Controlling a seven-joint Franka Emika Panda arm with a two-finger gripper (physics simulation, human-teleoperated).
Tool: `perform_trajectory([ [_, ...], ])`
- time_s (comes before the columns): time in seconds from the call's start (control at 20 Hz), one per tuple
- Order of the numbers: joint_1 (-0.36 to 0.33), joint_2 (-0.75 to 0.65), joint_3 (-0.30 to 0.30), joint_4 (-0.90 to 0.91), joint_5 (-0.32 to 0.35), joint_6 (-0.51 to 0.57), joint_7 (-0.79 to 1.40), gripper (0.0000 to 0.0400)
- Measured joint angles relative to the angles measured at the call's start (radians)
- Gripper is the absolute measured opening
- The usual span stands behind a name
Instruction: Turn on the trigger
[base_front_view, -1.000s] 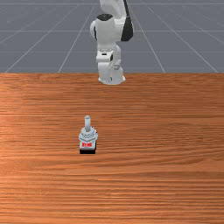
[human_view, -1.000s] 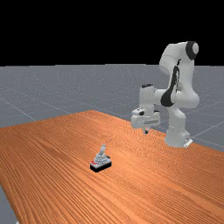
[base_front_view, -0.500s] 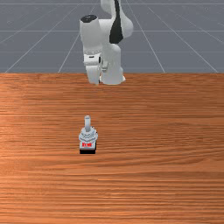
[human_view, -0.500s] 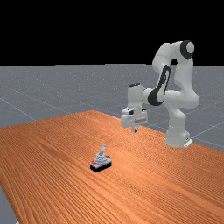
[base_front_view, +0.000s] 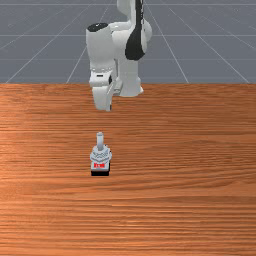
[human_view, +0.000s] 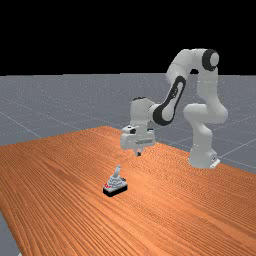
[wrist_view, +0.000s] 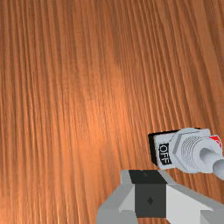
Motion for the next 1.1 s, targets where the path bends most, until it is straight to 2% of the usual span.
perform_trajectory([
  [0.05,0.008,0.018,-0.009,0.032,-0.080,-0.045,0.076,0.0000],
  [0.15,0.010,0.037,-0.007,0.031,-0.063,-0.024,0.064,0.0000],
  [0.2,-0.001,0.062,0.003,0.058,-0.010,-0.071,0.020,0.0000],
  [0.25,-0.002,0.075,0.005,0.062,-0.002,-0.072,0.014,0.0000],
  [0.3,-0.003,0.079,0.008,0.054,0.010,-0.051,0.004,0.0000],
  [0.35,0.004,0.078,0.005,0.035,-0.006,-0.004,0.020,0.0000],
  [0.4,-0.005,0.076,0.017,0.026,0.040,0.013,-0.023,0.0000],
  [0.45,0.006,0.077,0.004,0.032,-0.013,-0.004,0.025,0.0000],
  [0.5,-0.006,0.080,0.019,0.033,0.045,0.016,-0.026,0.0000],
  [0.65,-0.010,0.131,0.020,0.114,0.037,-0.066,-0.008,0.0000],
  [0.85,-0.028,0.196,0.042,0.203,0.076,-0.079,-0.050,0.0000],
  [0.9,-0.033,0.201,0.053,0.198,0.111,-0.028,-0.057,0.0000],
  [1.1,-0.048,0.258,0.070,0.279,0.138,-0.044,-0.067,0.0000],
])
